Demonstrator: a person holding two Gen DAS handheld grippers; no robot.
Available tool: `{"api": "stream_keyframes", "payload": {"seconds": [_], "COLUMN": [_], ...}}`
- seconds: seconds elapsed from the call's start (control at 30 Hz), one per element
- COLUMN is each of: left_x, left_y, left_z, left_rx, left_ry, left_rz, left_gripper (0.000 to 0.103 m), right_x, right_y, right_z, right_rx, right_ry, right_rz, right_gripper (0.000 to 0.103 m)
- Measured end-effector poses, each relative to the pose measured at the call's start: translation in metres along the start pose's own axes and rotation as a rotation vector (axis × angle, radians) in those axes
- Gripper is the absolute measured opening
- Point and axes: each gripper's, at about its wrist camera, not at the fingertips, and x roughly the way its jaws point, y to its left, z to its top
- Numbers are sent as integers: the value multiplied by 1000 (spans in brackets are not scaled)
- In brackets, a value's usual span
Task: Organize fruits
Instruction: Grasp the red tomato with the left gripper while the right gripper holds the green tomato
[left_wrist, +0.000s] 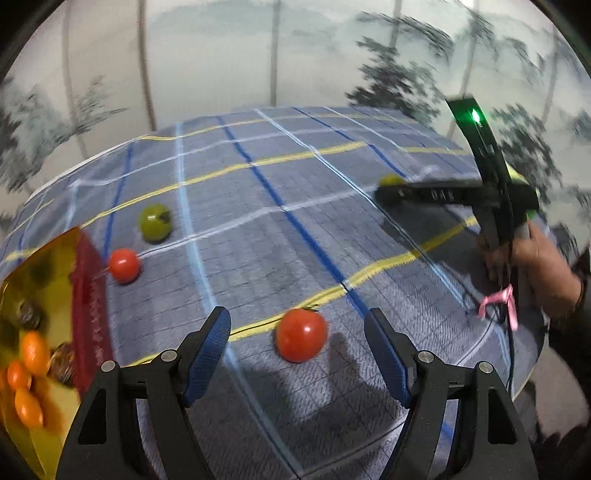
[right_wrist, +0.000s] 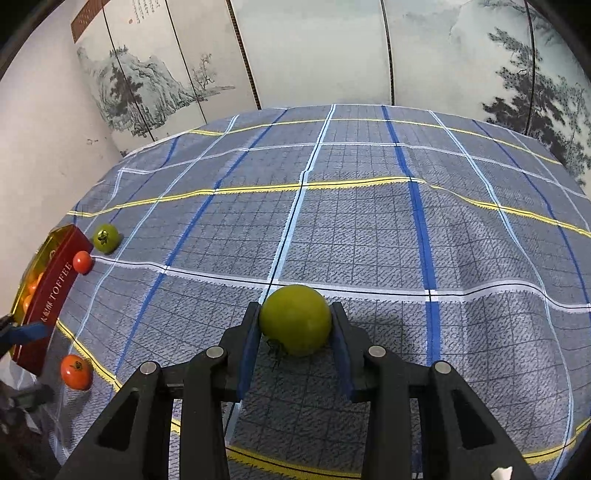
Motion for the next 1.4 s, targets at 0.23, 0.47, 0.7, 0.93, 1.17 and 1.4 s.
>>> {"api": "stream_keyframes", "payload": {"seconds": [0.23,0.47,0.7,0.93,1.17,1.4], "left_x": [29,28,-8,-42,-64,-79], "left_y": [-10,-2,16,18,24,55], "left_z": [-6,-6,-13,-16,-23,-29], "left_rx": [94,8,-174,-210,-202,-277], "left_ry": [58,25,-21,-72,-103,-124], "left_rz": [-41,-40,-47,28,154,251], "left_gripper": [55,32,32,32,32,32], "right_x": [-2,-2,-2,-1,-1,0], "right_y": [-4,-5,-4,-4,-3,-3], "right_z": [-2,-2,-1,-1,-2,-2], "right_rx": [16,18,15,15,12,10], "right_ry": [-4,-2,-1,-1,0,1], "right_rz": [25,28,24,24,17,12], "right_gripper": [35,36,36,37,37,37]}}
